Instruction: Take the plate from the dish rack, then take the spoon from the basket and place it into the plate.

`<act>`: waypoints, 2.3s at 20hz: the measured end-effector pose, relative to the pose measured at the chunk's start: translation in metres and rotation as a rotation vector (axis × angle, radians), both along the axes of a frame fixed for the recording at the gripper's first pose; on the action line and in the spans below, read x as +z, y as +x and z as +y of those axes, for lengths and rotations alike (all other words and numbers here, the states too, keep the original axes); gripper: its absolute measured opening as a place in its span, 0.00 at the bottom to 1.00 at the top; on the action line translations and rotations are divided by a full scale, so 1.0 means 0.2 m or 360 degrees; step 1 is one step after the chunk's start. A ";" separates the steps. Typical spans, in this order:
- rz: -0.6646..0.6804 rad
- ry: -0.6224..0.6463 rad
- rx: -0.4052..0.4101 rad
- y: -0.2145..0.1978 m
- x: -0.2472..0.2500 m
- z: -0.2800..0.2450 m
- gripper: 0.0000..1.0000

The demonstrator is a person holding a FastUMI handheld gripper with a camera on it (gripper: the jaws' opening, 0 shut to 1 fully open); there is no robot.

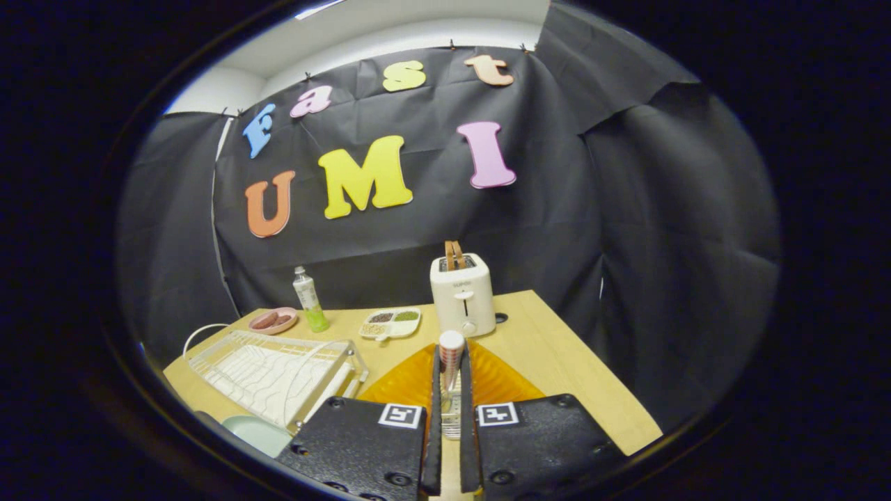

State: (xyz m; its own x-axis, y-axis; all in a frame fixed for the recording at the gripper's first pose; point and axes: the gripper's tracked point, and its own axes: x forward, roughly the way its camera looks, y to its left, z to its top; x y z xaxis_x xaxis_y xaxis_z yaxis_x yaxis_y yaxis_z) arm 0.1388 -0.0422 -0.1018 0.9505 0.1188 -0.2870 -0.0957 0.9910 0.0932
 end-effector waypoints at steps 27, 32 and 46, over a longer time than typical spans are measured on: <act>0.0276 -0.0411 0.0487 -0.92 -0.23 1.37 0.16; 0.0357 -0.0294 0.0482 -0.94 -0.28 1.38 0.19; 0.0027 -0.0311 0.0352 -0.86 0.01 1.21 0.88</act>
